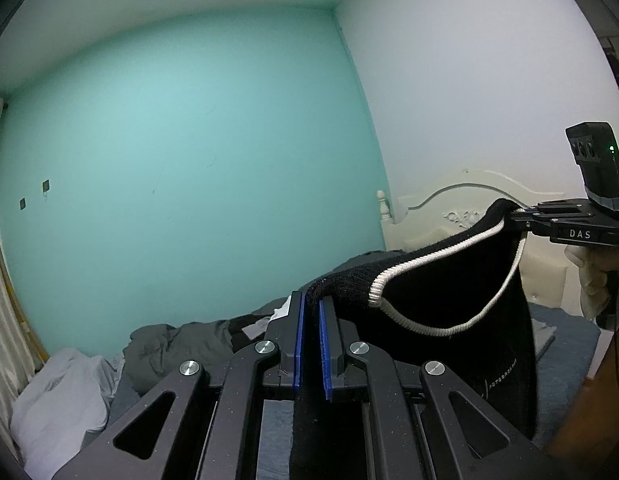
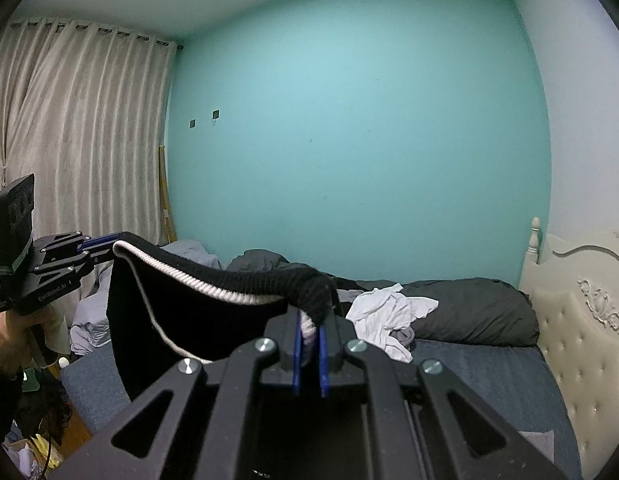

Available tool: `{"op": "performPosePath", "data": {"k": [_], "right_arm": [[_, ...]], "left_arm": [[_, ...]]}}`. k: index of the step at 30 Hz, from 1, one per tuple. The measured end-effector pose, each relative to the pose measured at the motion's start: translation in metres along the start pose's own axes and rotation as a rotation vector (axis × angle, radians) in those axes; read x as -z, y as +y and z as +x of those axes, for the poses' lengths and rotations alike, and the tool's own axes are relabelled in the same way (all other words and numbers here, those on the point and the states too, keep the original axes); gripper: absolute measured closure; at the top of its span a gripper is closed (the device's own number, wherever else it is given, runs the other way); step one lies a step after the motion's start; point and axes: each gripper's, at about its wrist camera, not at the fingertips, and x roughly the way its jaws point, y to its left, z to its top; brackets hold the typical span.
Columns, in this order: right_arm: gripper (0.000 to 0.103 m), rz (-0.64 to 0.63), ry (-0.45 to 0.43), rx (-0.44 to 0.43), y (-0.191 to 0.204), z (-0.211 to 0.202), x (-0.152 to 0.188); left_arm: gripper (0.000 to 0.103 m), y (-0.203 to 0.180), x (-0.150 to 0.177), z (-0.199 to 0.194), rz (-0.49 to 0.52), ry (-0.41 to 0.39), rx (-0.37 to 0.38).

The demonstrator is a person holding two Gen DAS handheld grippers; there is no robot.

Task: Fold clothes
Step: 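Hold the black sweatshirt raised high with both tools to let it hang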

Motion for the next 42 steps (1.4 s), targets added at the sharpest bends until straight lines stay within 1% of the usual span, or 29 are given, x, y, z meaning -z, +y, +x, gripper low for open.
{"op": "performPosePath", "data": {"k": [8,14,20,23,27,30,31,35,39,42], "right_arm": [[0.097,0.001,-0.043,0.01,0.014,-0.035,-0.003],[0.097,-0.012,-0.052,0.011,0.022,-0.052,-0.011],[0.097,-0.027,-0.07,-0.01,0.031,-0.051,-0.025],[0.097,-0.026,-0.052,-0.014,0.031,-0.04,-0.027],[0.097,0.008,0.007,-0.024,0.019,-0.013,-0.009],[0.097,0.034,0.07,-0.027,0.009,0.017,0.014],[0.097,0.034,0.103,-0.022,0.007,0.032,0.028],[0.097,0.052,0.23,-0.019,-0.005,0.096,0.084],[0.097,0.068,0.323,-0.008,-0.022,0.153,0.135],[0.097,0.092,0.374,-0.007,-0.039,0.197,0.164]], "left_arm": [[0.096,-0.012,-0.006,-0.026,0.008,-0.038,-0.003],[0.096,-0.013,-0.012,-0.043,0.013,-0.063,-0.013],[0.096,-0.007,-0.019,-0.056,0.002,-0.079,-0.029],[0.096,0.0,-0.02,-0.053,-0.02,-0.062,-0.026],[0.096,0.005,-0.005,-0.029,-0.031,-0.005,-0.024],[0.096,0.009,0.02,0.002,-0.046,0.063,-0.019],[0.096,0.011,0.031,0.012,-0.049,0.088,-0.019],[0.096,0.02,0.088,0.075,-0.076,0.21,-0.007],[0.096,0.026,0.137,0.143,-0.129,0.31,0.016],[0.096,0.015,0.168,0.172,-0.155,0.357,0.029]]}}
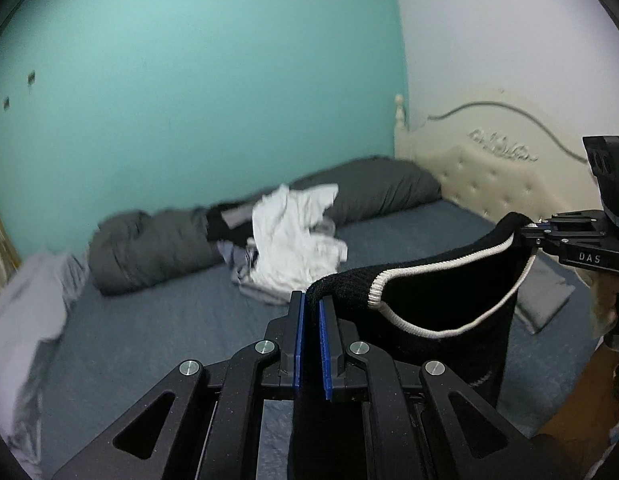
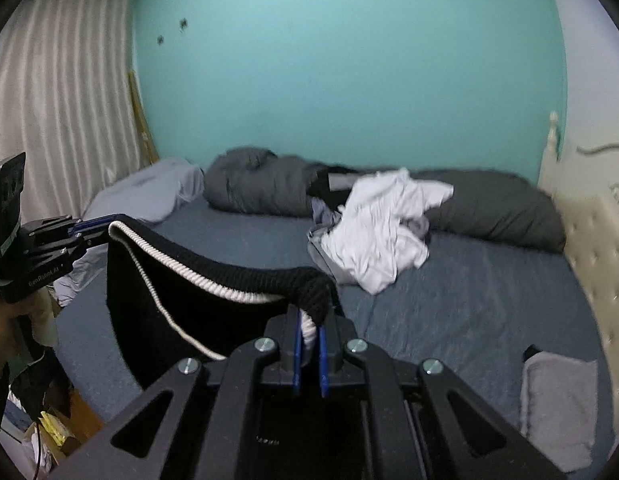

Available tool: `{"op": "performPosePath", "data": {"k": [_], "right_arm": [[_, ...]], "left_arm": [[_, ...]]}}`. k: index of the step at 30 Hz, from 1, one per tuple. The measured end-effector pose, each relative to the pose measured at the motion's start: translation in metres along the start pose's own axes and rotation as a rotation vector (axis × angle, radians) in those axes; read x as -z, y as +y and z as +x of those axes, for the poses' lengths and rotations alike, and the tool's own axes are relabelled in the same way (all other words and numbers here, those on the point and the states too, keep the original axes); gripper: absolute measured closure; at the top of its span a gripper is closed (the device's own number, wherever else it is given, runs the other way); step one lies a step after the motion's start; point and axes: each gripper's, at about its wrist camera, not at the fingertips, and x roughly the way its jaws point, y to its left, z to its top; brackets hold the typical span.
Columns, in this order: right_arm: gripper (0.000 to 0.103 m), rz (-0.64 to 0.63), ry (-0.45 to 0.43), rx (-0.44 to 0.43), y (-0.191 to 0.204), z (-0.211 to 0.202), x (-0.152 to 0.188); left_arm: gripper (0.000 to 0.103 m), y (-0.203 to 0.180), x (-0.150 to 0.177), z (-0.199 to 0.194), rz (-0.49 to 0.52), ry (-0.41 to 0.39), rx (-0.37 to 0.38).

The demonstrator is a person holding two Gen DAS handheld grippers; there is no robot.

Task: Fold clothes
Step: 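Hold the black sweatshirt raised high with both tools to let it hang, then lower the sweatshirt onto the bed and open both tools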

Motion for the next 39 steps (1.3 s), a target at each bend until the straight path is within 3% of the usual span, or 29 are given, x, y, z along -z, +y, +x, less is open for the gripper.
{"op": "performPosePath", "data": {"k": [15,27,34,37,38,39], "right_arm": [[0.097,0.126,0.141,0.005,-0.087,0.218,-0.003],[0.097,0.129,0.21,0.057,-0.127,0.356,-0.019],[0.096,0.188,0.309,0.054,-0.155,0.433,0.022],[0.094,0.205,0.361,0.019,-0.166,0.456,0.048],[0.087,0.201,0.36,0.024,-0.168,0.459,0.054],[0.071,0.203,0.36,0.033,-0.171,0.461,0.06]], "left_arm": [[0.096,0.059,0.031,0.226,-0.095,0.162,0.027],[0.096,0.105,0.045,0.362,-0.156,0.26,0.024],[0.096,0.112,0.085,0.44,-0.185,0.361,0.034],[0.095,0.111,0.11,0.47,-0.204,0.404,0.04],[0.092,0.111,0.118,0.478,-0.215,0.424,0.045],[0.092,0.112,0.129,0.489,-0.24,0.456,0.048]]}}
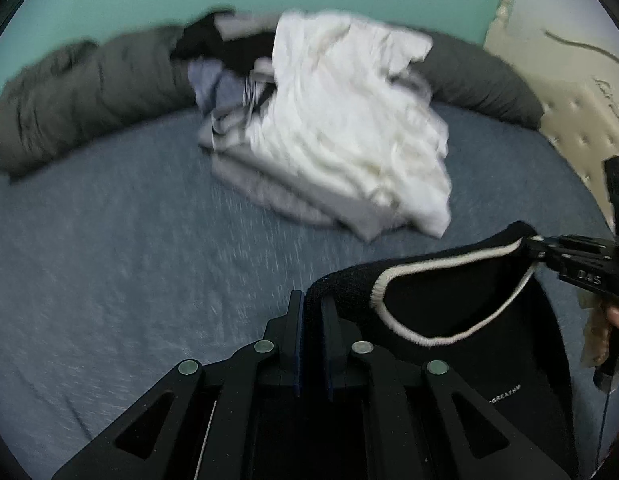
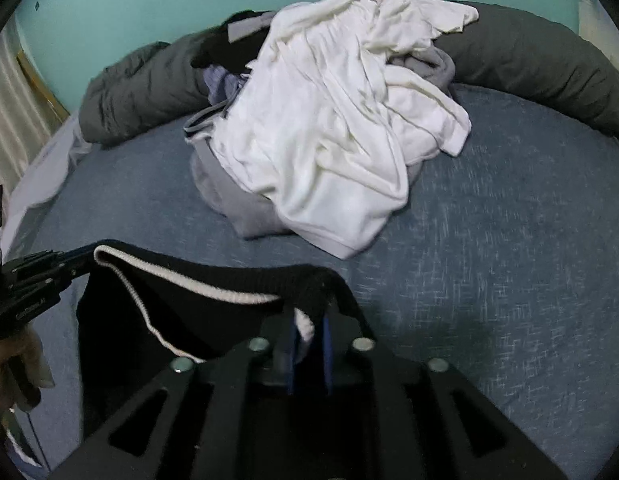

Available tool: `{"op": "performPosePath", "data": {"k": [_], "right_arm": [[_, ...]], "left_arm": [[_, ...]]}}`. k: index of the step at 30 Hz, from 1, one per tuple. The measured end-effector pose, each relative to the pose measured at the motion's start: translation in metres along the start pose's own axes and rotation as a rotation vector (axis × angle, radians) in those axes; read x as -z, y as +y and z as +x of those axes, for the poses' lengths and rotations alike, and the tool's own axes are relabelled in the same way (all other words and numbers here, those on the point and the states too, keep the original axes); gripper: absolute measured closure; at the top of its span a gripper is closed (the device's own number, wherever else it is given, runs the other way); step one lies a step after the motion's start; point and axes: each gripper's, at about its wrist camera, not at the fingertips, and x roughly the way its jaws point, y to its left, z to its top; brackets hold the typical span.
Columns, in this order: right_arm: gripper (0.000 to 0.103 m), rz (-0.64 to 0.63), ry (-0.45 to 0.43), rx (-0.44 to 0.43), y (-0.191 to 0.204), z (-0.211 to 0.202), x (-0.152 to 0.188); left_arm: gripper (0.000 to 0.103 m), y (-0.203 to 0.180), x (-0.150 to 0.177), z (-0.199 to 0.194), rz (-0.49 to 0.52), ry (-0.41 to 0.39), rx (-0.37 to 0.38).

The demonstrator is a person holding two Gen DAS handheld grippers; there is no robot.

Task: Fold clothes
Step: 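Lower the sweatshirt onto the bed and open both tools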

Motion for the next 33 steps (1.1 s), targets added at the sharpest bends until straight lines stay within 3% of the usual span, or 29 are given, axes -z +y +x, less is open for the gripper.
{"op": "performPosePath", "data": {"k": [1,2,3,5,9,15,19,23,27,33], "right_arm": [[0.06,0.015,-0.001,0.01,-0.006,0.003,0.004],[0.04,0.038,-0.008,0.007,-0.012,0.004,0.007],[0.031,0.072,-0.025,-0.016,-0.018,0.002,0.009],[0.027,0.137,-0.049,-0.055,-0.031,-0.002,0.013],[0.026,0.199,-0.098,-0.021,-0.044,-0.018,0.017],[0.026,0.166,-0.134,-0.108,-0.051,-0.054,0.065],[0.026,0.167,-0.111,-0.167,-0.069,-0.091,0.126],[0.026,0.183,-0.07,-0.166,-0.092,-0.125,0.188],[0.026,0.277,-0.013,-0.176,-0.109,-0.15,0.247],[0.026,0.4,0.057,-0.167,-0.114,-0.169,0.307]], "left_arm": [[0.091,0.003,0.003,0.008,-0.02,0.009,0.002],[0.081,0.007,0.007,0.011,-0.038,0.005,0.006],[0.058,0.01,0.01,0.014,-0.057,0.001,0.009],[0.037,0.018,0.017,0.019,-0.095,-0.01,0.015],[0.037,0.033,0.036,-0.006,-0.133,-0.07,0.016],[0.037,0.049,0.1,-0.057,-0.107,-0.112,0.03],[0.037,0.061,0.162,-0.077,-0.118,-0.062,0.064],[0.037,0.071,0.22,-0.093,-0.133,0.015,0.106],[0.037,0.078,0.274,-0.111,-0.164,0.087,0.134],[0.037,0.089,0.331,-0.127,-0.231,0.165,0.165]]}}
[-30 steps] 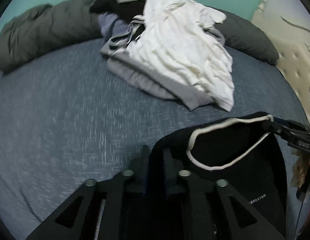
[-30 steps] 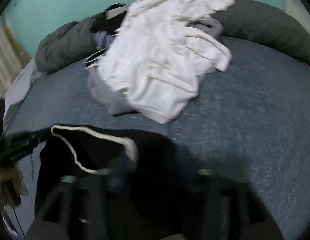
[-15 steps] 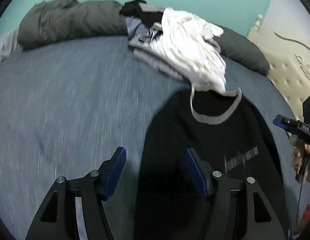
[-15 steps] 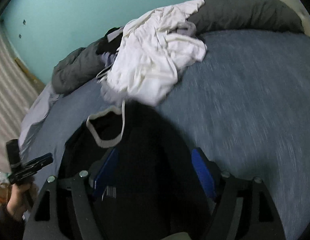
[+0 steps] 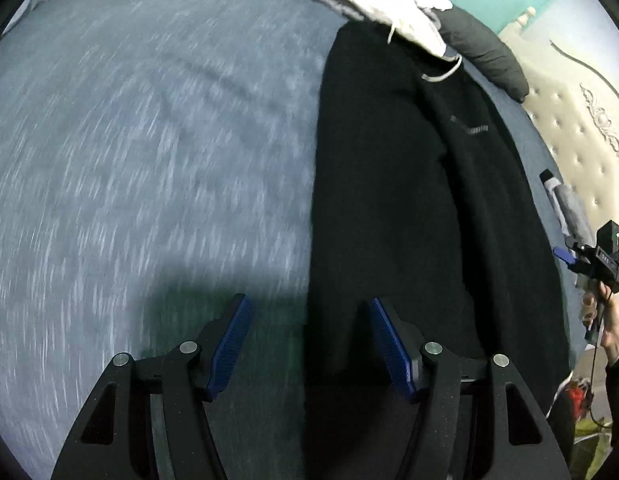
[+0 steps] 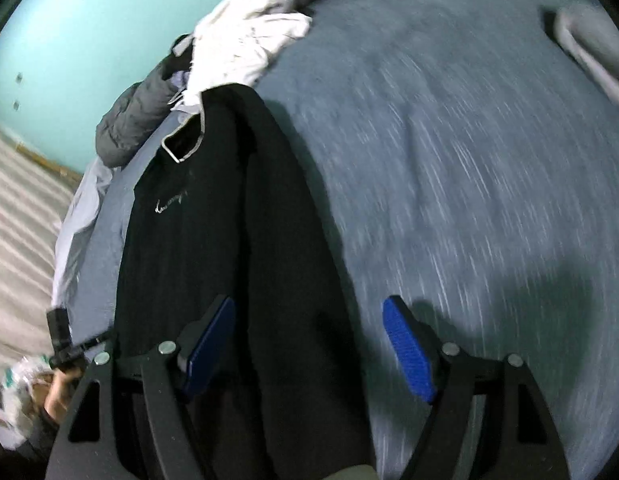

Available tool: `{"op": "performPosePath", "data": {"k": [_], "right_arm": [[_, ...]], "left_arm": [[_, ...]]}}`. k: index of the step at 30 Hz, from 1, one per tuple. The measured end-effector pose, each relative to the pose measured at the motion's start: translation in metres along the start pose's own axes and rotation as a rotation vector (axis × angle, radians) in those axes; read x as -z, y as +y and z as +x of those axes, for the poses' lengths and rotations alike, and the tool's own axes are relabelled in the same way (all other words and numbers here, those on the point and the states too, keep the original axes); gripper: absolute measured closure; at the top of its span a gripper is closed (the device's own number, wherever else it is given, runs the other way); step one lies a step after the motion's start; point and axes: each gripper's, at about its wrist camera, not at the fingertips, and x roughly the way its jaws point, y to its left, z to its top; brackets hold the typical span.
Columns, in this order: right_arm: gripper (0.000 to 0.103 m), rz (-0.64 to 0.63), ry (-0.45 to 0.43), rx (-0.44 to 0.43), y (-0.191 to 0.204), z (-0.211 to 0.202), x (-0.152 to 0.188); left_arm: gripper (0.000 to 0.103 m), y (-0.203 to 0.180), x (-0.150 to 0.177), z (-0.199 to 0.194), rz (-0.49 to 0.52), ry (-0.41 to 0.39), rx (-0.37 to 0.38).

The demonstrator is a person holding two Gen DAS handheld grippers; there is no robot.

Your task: Fold clothes

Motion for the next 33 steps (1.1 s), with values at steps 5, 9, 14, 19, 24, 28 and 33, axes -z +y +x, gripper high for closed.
{"op": "performPosePath", "data": {"k": [5,9,14,19,24,28,33], "right_arm": [[0.026,0.017,0.043,0.001,-0.003,-0.005,0.032],[0.029,0.017,0.062,0.014,-0.004,-0.007,0.044],[0.068,0.016,0.093,0.035,-0.006,-0.001,0.058],[0.097,-0.015,0.077,0.033,0.002,-0.007,0.062],[0.098,-0.05,0.038,0.044,0.011,-0.025,0.058],[0.098,-0.07,-0.007,0.081,0.011,-0.048,0.042],[0.098,-0.104,-0.065,0.165,0.004,-0.082,0.012]], "left_arm": [[0.037,0.008,0.025,-0.011,-0.044,0.016,0.023],[0.037,0.007,0.038,-0.017,-0.056,0.031,0.028],[0.038,0.005,0.045,-0.014,-0.062,0.056,0.051],[0.077,-0.001,0.047,-0.012,-0.036,0.078,0.061],[0.1,-0.008,0.043,-0.019,0.012,0.071,0.053],[0.1,-0.006,0.03,-0.043,0.026,0.021,0.03],[0.1,0.007,0.022,-0.083,0.048,-0.046,-0.046]]}}
